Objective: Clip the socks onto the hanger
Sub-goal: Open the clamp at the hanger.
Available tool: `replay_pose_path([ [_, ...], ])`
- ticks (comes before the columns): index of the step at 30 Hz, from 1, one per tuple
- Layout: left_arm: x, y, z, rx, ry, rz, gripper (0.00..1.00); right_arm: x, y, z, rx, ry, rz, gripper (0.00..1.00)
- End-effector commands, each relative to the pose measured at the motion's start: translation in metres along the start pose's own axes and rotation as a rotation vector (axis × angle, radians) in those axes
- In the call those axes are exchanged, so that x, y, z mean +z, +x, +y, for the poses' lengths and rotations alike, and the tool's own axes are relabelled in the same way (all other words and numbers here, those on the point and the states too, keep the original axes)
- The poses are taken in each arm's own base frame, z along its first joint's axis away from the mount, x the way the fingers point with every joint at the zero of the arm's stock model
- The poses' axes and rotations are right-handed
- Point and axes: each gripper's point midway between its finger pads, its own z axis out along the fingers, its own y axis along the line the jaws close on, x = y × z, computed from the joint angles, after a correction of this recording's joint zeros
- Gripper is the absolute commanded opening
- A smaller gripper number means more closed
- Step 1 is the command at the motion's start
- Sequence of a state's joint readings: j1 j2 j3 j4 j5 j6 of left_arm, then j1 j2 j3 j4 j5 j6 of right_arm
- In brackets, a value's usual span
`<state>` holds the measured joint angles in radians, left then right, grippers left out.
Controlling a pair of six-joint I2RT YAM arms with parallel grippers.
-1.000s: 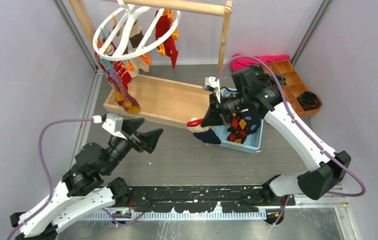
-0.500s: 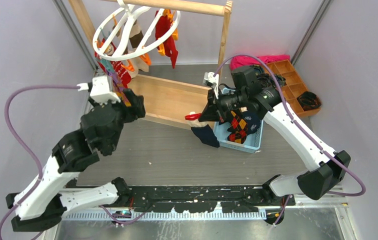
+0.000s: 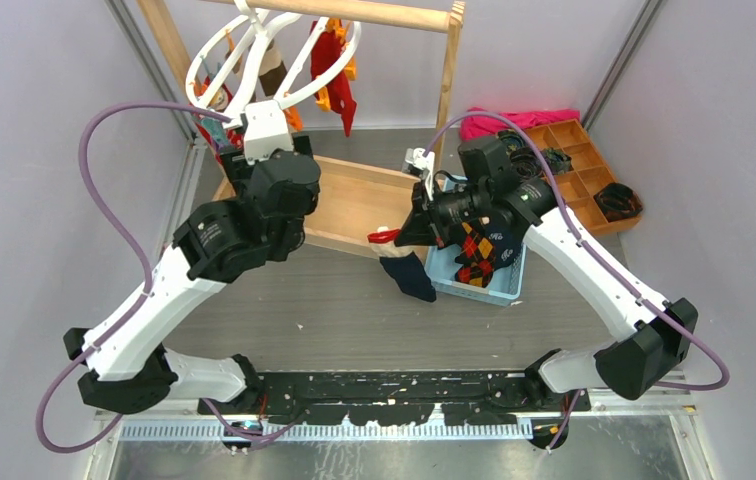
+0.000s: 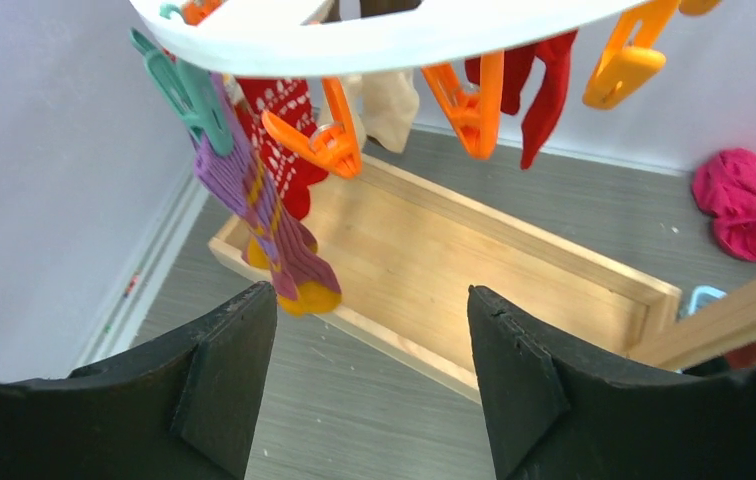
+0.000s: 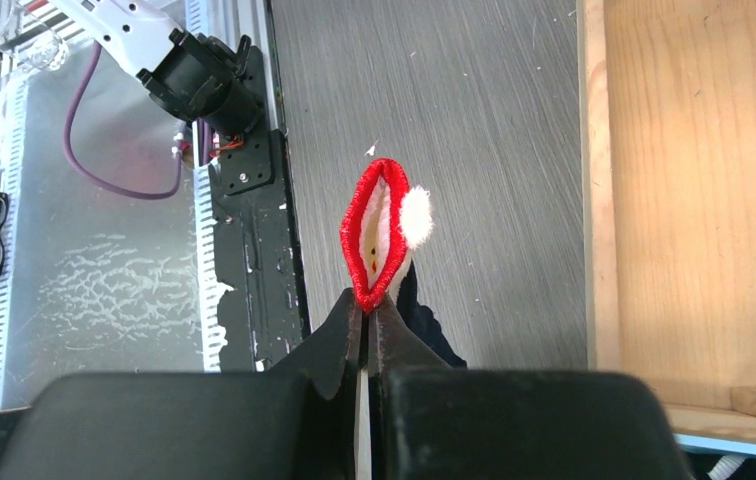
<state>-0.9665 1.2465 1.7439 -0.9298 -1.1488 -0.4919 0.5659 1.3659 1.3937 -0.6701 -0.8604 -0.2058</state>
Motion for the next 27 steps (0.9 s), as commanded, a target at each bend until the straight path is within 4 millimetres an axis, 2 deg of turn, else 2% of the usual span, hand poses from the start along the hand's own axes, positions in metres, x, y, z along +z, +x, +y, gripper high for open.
replay_pose_path([
  [1,0.000,-0.035,0.016,-0.031,-0.093,-0.097,0.70,-0.003,-0.013,0.010,-0.043,-0.014,-0.043,0.01],
  [4,0.009,-0.041,0.015,-0.029,-0.114,-0.115,0.70,-0.002,-0.013,0.011,-0.045,-0.018,-0.043,0.01],
  [8,0.032,-0.034,0.017,-0.063,-0.127,-0.076,0.68,-0.004,-0.015,0.012,-0.054,-0.011,-0.050,0.01],
  [20,0.053,-0.043,0.022,-0.124,-0.162,-0.131,0.61,-0.004,-0.015,0.012,-0.052,-0.012,-0.045,0.01],
  [27,0.062,-0.038,0.023,-0.111,-0.190,-0.123,0.62,-0.005,-0.016,0.013,-0.056,-0.014,-0.047,0.01],
])
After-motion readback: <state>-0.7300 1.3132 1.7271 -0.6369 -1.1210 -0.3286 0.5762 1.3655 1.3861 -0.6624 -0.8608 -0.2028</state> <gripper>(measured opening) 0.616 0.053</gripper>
